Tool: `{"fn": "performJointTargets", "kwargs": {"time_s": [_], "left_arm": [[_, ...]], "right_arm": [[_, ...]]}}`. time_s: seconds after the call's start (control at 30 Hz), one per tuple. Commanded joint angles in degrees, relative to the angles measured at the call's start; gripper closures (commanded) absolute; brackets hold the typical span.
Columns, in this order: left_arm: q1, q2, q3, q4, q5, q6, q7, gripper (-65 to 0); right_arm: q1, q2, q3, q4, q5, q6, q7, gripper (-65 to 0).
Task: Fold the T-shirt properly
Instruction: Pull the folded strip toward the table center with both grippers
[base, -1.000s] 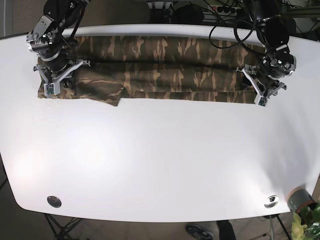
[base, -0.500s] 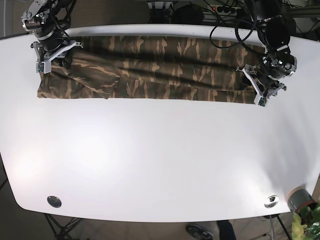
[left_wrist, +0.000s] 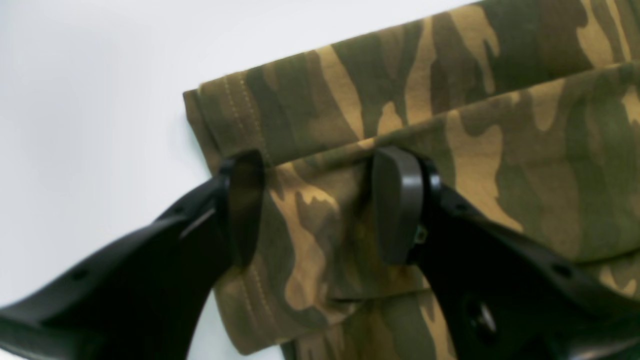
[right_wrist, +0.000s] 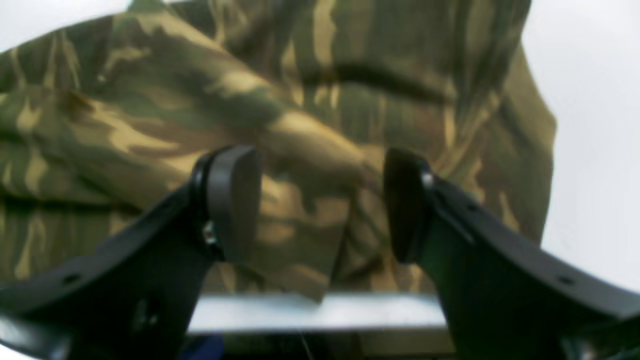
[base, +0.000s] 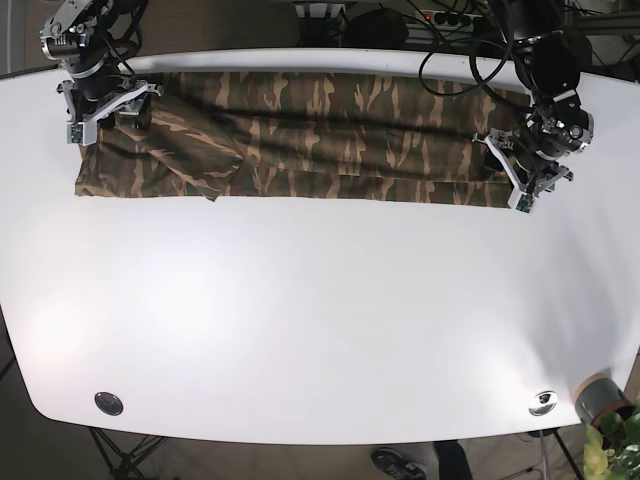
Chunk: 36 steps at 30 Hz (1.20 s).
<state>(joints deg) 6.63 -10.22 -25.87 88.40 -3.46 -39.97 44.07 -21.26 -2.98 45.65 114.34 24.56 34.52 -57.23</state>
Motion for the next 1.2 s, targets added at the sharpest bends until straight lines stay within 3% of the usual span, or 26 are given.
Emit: {"fn": "performJointTargets", "kwargs": {"time_s": [0.0,0.1,0.2,0.27,0.4,0.63,0.9,1.17], "left_arm": [[-0.52,-0.64,-0.11,0.61,1.84,-0.03,1.95,-31.8],[-0.96,-0.64,-0.2,0.61,1.75,-0.03,1.95,-31.8],[-1.14,-0.64,-0.2,1.84,1.66,-0.03,1.95,-31.8],[-1.14,-0.46,-0.2,4.48,1.66,-0.03,1.95,-31.8],[-2.28,-0.38,0.15,10.63,1.66,-0.03,2.3,-32.2],[-1.67,-0.38,3.67,16.52,1.66,-0.03,5.46,-32.4],[6.6,0.5,11.67,17.05,2.01,-0.03,5.2,-31.8],[7.56,0.42,11.67,10.9,1.84,-0.03,4.32,-31.8]], "right_arm": [[0.99,0.74,-0.77,1.3,1.07,0.07,1.45,-37.7],[1.78,3.2,-6.4,1.3,0.98,-0.28,1.36,-37.7],[1.78,3.73,-10.97,1.3,0.81,-0.46,1.36,-37.7],[1.78,3.73,-11.41,1.13,0.81,-0.72,1.28,-37.7],[1.7,3.38,-11.67,0.86,-1.66,-3.09,1.28,-37.9],[0.64,3.38,-14.75,-1.86,-7.72,-3.09,1.54,-37.9],[0.38,2.68,-15.01,-6.96,-8.42,-3.45,1.63,-37.7],[2.49,2.94,-15.19,-12.15,-8.51,-3.53,4.18,-37.7]]}}
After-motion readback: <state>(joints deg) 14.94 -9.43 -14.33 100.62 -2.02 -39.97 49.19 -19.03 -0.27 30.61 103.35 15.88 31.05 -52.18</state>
